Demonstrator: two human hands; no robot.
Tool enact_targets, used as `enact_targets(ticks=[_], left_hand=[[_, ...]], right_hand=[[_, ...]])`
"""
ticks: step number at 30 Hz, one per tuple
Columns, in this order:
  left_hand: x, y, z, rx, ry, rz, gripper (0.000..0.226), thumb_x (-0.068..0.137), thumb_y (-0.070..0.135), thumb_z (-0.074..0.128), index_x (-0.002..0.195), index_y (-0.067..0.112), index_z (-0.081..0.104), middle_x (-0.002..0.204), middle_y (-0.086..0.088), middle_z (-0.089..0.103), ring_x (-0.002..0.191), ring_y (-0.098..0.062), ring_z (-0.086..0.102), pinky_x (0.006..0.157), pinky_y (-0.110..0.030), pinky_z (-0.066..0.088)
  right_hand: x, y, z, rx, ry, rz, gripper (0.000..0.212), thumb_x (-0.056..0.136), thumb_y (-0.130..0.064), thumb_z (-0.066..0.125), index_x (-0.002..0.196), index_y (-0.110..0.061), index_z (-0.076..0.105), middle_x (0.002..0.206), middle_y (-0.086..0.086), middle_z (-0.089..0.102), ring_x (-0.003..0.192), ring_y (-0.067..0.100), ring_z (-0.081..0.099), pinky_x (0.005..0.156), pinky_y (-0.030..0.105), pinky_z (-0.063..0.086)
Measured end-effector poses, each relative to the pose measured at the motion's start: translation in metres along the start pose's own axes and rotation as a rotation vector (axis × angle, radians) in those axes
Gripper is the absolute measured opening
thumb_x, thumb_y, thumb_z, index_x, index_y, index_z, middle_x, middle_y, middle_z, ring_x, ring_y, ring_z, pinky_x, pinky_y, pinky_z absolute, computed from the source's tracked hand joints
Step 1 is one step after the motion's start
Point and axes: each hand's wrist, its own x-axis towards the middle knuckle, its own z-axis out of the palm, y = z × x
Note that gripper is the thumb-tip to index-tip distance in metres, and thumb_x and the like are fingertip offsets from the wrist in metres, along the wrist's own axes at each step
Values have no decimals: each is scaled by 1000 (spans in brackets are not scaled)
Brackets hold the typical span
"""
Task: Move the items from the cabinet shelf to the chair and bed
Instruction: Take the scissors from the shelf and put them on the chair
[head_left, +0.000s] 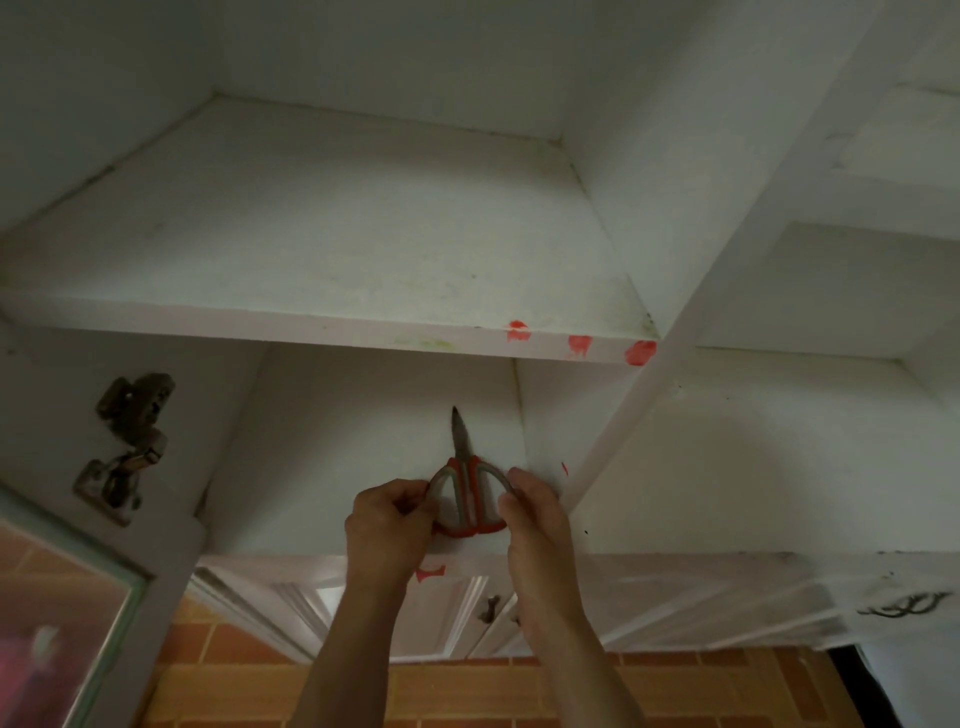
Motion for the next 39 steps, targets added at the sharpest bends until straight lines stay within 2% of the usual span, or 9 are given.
enact_targets(ticks=[2, 4, 9, 13, 22, 27, 33, 36, 39], left_hand=[[-1, -3, -8, -86, -1, -26, 22, 86, -2, 68, 91, 15, 81, 82, -7, 80, 75, -27, 77, 80, -46, 63], [-4, -5, -17, -161, -27, -20, 28, 85, -8, 65, 89, 14, 81, 81, -9, 80, 75, -29, 78, 78, -47, 64], [-28, -3, -43, -258, -83, 47, 31, 86, -14, 60, 88, 10, 79, 82, -8, 80, 77, -24, 77, 67, -32, 63], [-45, -1, -63, -266, -60, 98, 21, 89, -9, 63, 94, 6, 77, 81, -6, 78, 75, -23, 76, 68, -33, 62], [-93, -3, -99, -218, -117, 183, 23, 86, -10, 66, 90, 10, 75, 77, -14, 74, 64, -17, 71, 59, -29, 60], [-121, -3, -94, -172, -171, 190, 23, 85, -15, 64, 91, 5, 73, 75, -13, 73, 60, -15, 70, 55, -25, 60], [-152, 2, -74, -182, -25, 228, 27, 83, -18, 64, 87, 8, 73, 83, -16, 72, 78, -38, 72, 61, -36, 63], [-172, 6, -54, -180, 92, 225, 33, 83, -18, 64, 84, 13, 73, 80, -10, 72, 79, -40, 71, 66, -46, 64], [-199, 18, -29, -213, 177, 270, 36, 84, -17, 64, 83, 18, 74, 76, -3, 71, 80, -37, 70, 64, -43, 64]], right_hand=[[-1, 3, 0, -40, 36, -39, 30, 102, -9, 52, 113, -35, 62, 118, -14, 64, 108, -3, 59, 78, 5, 46], [-3, 6, 0, -58, 89, -68, 32, 100, -4, 54, 116, -30, 66, 120, -8, 69, 115, 7, 63, 90, 11, 47], [-17, 5, 1, -19, 150, -137, 31, 94, 0, 64, 112, -23, 72, 108, -7, 75, 105, 6, 69, 82, 10, 54], [-30, -1, 1, 45, 85, -108, 31, 90, 2, 68, 108, -22, 75, 100, -7, 77, 93, 2, 72, 75, 8, 55], [-73, -7, -13, 159, -63, -97, 19, 90, 4, 67, 100, -9, 77, 86, 10, 78, 70, 17, 71, 73, 33, 62], [-87, -2, -36, 109, -139, -57, 21, 94, 4, 61, 105, -8, 75, 93, 9, 81, 83, 23, 78, 74, 35, 63], [-85, -15, -64, 116, -300, -62, 24, 93, 5, 62, 103, -12, 77, 99, 10, 80, 85, 21, 78, 71, 31, 61], [-83, -19, -83, 109, -353, -87, 27, 92, 4, 63, 98, -17, 80, 97, 8, 79, 79, 14, 76, 71, 28, 60], [-83, -26, -107, 118, -389, -166, 28, 93, 2, 64, 96, -21, 81, 94, 1, 80, 87, 14, 74, 80, 29, 62]])
